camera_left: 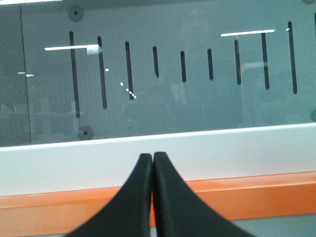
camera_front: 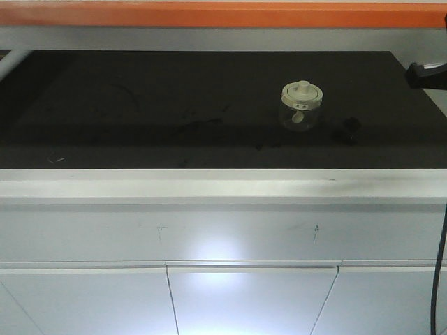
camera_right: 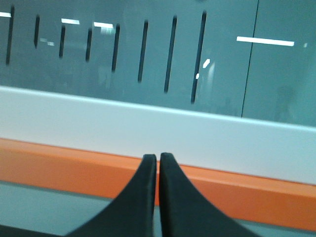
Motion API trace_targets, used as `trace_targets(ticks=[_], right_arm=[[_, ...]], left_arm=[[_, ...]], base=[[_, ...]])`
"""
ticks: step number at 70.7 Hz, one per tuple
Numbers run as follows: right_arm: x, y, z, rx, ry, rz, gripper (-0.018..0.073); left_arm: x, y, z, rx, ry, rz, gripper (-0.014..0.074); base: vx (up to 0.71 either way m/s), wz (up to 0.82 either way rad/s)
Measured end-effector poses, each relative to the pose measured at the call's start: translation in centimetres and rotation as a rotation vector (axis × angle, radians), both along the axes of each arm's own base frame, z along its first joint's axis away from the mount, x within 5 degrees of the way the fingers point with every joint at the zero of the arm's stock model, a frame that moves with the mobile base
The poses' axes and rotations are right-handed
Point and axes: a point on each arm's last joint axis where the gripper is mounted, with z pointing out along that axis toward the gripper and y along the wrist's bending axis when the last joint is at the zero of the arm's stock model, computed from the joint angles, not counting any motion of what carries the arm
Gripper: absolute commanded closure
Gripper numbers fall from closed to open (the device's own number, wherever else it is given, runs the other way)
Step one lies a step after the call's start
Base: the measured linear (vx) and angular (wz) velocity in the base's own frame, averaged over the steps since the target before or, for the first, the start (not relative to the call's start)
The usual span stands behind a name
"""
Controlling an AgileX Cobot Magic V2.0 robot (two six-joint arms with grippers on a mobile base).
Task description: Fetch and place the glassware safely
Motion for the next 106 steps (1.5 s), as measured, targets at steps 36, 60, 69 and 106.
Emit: trace_targets(ticks=[36, 60, 69, 106], right_arm=[[-2.9, -0.2, 5.1, -0.005, -0.033, -0.043, 0.0560], [-5.0, -0.4, 5.4, 0.052, 0.045, -0.058, 0.0560], [-6.4, -0.3, 3.9, 0.066, 0.064, -0.053, 0.0560], [-11.8, 0.5, -1.7, 0.053, 0.163, -0.001, 0.0560]], left_arm=[[-3.5, 0.0, 3.7, 0.002, -0.057, 0.005, 0.0603], [-5.0, -0.1, 3.8, 0.036, 0.031, 0.009, 0.0603], [-5.8, -0.2, 3.7, 0.076, 0.086, 0.014, 0.0603], [-11.3, -0.2, 0.2, 0.042, 0.279, 0.024, 0.0603]], base=[[0.00, 0.00], [0.00, 0.00], [0.00, 0.00], [0.00, 0.00]])
